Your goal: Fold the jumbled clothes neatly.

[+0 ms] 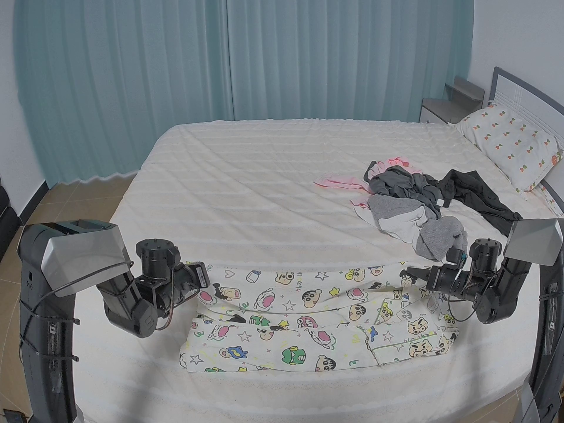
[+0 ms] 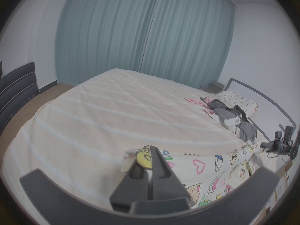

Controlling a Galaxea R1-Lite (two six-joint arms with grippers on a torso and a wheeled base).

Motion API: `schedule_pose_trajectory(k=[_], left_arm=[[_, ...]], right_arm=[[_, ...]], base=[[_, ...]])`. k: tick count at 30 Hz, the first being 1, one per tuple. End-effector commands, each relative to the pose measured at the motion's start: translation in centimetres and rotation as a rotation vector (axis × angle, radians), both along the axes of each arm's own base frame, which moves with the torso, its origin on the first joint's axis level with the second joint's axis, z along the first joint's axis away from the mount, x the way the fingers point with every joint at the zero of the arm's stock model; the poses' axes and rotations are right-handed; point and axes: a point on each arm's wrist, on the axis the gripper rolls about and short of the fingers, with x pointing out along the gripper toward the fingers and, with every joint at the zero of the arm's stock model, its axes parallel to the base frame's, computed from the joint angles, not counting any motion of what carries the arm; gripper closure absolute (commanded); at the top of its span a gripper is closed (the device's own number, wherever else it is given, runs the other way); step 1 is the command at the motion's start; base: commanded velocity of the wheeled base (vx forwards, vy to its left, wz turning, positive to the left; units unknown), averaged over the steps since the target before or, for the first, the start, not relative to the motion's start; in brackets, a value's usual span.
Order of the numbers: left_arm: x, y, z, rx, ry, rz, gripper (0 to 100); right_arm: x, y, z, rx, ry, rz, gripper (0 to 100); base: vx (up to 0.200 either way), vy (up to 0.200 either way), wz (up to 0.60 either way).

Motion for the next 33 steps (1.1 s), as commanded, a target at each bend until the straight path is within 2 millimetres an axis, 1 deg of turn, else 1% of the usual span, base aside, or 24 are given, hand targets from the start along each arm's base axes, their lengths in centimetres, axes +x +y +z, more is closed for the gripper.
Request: schedule_pose_trajectory(k=[1, 4, 10, 11, 13, 18, 24, 27, 29, 33], left_arm=[[2.6, 0.2, 1.8, -0.003, -0.069, 0.050, 100], [3.6, 0.0, 2.3, -0.003, -0.091, 0.060, 100], [4.7, -0.2, 2.1, 0.002, -0.091, 0.073, 100], [5.5, -0.3, 2.3, 0.003, -0.111, 0.092, 100], [6.1, -0.2, 2.0, 0.009, -0.109, 0.111, 100], [6.8, -0.2, 1.9, 0.015, -0.109, 0.123, 100], [6.4, -0.3, 1.5, 0.031, -0.089, 0.116, 100], [5.5, -0.3, 1.1, 0.042, -0.061, 0.109, 100], [5.0, -0.2, 1.3, 0.041, -0.055, 0.105, 100], [3.2, 0.0, 2.0, 0.044, -0.027, 0.095, 100]], right_arm=[[0.6, 0.0, 0.7, 0.010, -0.026, -0.004, 100], [0.8, 0.0, 0.8, 0.012, -0.031, -0.005, 100], [1.1, 0.0, 1.2, 0.019, -0.044, -0.008, 100], [1.3, 0.0, 1.2, 0.025, -0.041, -0.013, 100], [1.5, 0.0, 1.4, 0.030, -0.044, -0.017, 100], [1.6, -0.1, 1.4, 0.032, -0.050, -0.019, 100], [1.6, -0.1, 1.5, 0.032, -0.049, -0.020, 100], [1.4, -0.2, 1.3, 0.033, -0.040, -0.016, 100], [1.3, -0.1, 1.2, 0.033, -0.033, -0.014, 100], [1.2, 0.1, 0.9, 0.033, -0.023, -0.008, 100]], base=[[0.000, 0.000, 0.00], [0.000, 0.000, 0.00], [0.000, 0.000, 0.00], [0.000, 0.000, 0.00], [0.000, 0.000, 0.00], [0.000, 0.000, 0.00], [0.000, 0.000, 0.00], [0.000, 0.000, 0.00], [0.000, 0.000, 0.00], [0.000, 0.000, 0.00]])
